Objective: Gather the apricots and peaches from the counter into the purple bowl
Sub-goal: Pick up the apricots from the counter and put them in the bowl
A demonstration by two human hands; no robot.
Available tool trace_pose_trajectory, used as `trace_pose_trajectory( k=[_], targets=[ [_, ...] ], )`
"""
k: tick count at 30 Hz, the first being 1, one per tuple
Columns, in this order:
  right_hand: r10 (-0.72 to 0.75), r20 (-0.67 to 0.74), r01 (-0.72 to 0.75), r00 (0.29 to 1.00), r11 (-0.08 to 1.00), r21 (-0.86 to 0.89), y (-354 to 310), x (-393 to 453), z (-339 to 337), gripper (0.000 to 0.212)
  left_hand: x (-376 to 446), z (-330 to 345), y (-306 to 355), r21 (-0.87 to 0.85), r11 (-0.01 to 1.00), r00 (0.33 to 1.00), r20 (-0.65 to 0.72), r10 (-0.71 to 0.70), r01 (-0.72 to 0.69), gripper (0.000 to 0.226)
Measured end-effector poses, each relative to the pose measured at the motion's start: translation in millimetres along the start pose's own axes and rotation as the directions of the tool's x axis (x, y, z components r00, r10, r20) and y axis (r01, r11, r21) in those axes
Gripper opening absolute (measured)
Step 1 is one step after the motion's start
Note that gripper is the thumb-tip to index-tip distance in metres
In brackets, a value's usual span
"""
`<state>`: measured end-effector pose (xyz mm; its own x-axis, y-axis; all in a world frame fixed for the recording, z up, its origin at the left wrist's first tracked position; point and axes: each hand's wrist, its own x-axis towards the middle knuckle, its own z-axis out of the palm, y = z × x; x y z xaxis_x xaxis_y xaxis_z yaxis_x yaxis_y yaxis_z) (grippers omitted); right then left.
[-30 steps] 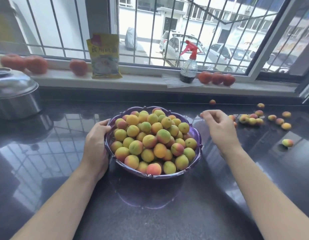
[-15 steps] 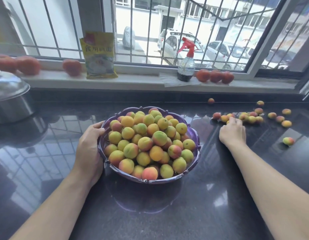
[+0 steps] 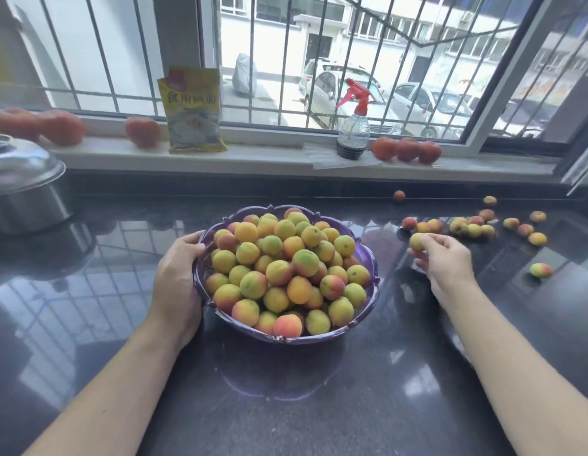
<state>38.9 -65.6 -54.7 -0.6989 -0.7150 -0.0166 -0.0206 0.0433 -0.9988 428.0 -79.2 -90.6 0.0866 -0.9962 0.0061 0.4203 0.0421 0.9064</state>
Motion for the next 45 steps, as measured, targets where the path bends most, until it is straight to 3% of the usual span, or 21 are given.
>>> trace_pose_trajectory(
  k=[1, 3, 8, 12, 14, 17, 21, 27, 30, 35, 38, 40, 42, 45],
  targets=[
    [0.116, 0.088, -0.134, 0.989, 0.959, 0.248, -9, -10, -2, 0.006, -1, 1, 1, 0.001, 1.0, 1.0, -0.001, 0.0, 0.0, 0.049],
    [0.192, 0.239, -0.284, 0.952, 0.844, 0.455, -27, -29, -7, 0.009, -2, 2, 2, 0.002, 1.0, 1.0, -0.002, -0.001, 0.001, 0.045],
    [0.126, 0.492, -0.335, 0.861, 0.87, 0.363, -60, -66, -5, 0.022, -2, 1, 3, -0.022, 0.999, 0.999, -0.021, -0.028, 0.028, 0.05],
    [-0.006, 0.573, -0.073, 0.82, 0.991, 0.116, -71, -93, 11, 0.031, -3, 2, 4, -0.02, 0.999, 0.998, -0.043, -0.037, 0.036, 0.043],
    [-0.067, 0.559, 0.14, 0.827, 0.986, -0.089, -69, -105, 20, 0.028, -4, 3, 4, -0.018, 0.999, 0.999, -0.042, -0.035, 0.034, 0.043],
    [-0.158, 0.508, 0.352, 0.847, 0.881, -0.314, -62, -115, 27, 0.026, -4, 4, 5, -0.022, 0.999, 0.999, -0.035, -0.038, 0.037, 0.049],
    [-0.218, 0.476, 0.407, 0.852, 0.847, -0.341, -52, -121, 29, 0.022, -2, 3, 5, -0.036, 0.999, 0.999, -0.035, -0.041, 0.04, 0.053],
    [-0.342, 0.492, 0.58, 0.801, 0.649, -0.492, -38, -119, 33, 0.023, -4, 4, 5, -0.039, 0.999, 0.999, -0.026, -0.039, 0.037, 0.052],
    [-0.368, 0.462, 0.577, 0.807, 0.661, -0.48, -40, -120, 34, 0.023, -5, 4, 5, -0.044, 0.999, 0.999, -0.027, -0.029, 0.028, 0.052],
    [-0.432, 0.504, 0.66, 0.748, 0.563, -0.497, -40, -123, 33, 0.015, -6, 4, 6, -0.04, 0.999, 1.0, -0.022, -0.018, 0.017, 0.051],
    [-0.408, 0.476, 0.604, 0.779, 0.692, -0.395, -39, -114, 27, 0.011, -6, 4, 5, -0.023, 1.0, 1.0, -0.016, -0.003, 0.003, 0.045],
    [-0.426, 0.332, 0.526, 0.842, 0.787, -0.323, -27, -90, 21, 0.008, -6, 2, 4, -0.018, 1.0, 1.0, -0.014, 0.005, -0.005, 0.045],
    [-0.406, 0.207, 0.455, 0.89, 0.771, -0.446, -6, -56, 14, 0.011, -5, 2, 3, -0.013, 1.0, 1.0, -0.011, 0.007, -0.007, 0.049],
    [-0.321, 0.205, 0.363, 0.925, 0.58, -0.729, 21, -15, 9, 0.035, -5, 2, 3, -0.012, 1.0, 1.0, -0.009, 0.008, -0.009, 0.045]
  ],
)
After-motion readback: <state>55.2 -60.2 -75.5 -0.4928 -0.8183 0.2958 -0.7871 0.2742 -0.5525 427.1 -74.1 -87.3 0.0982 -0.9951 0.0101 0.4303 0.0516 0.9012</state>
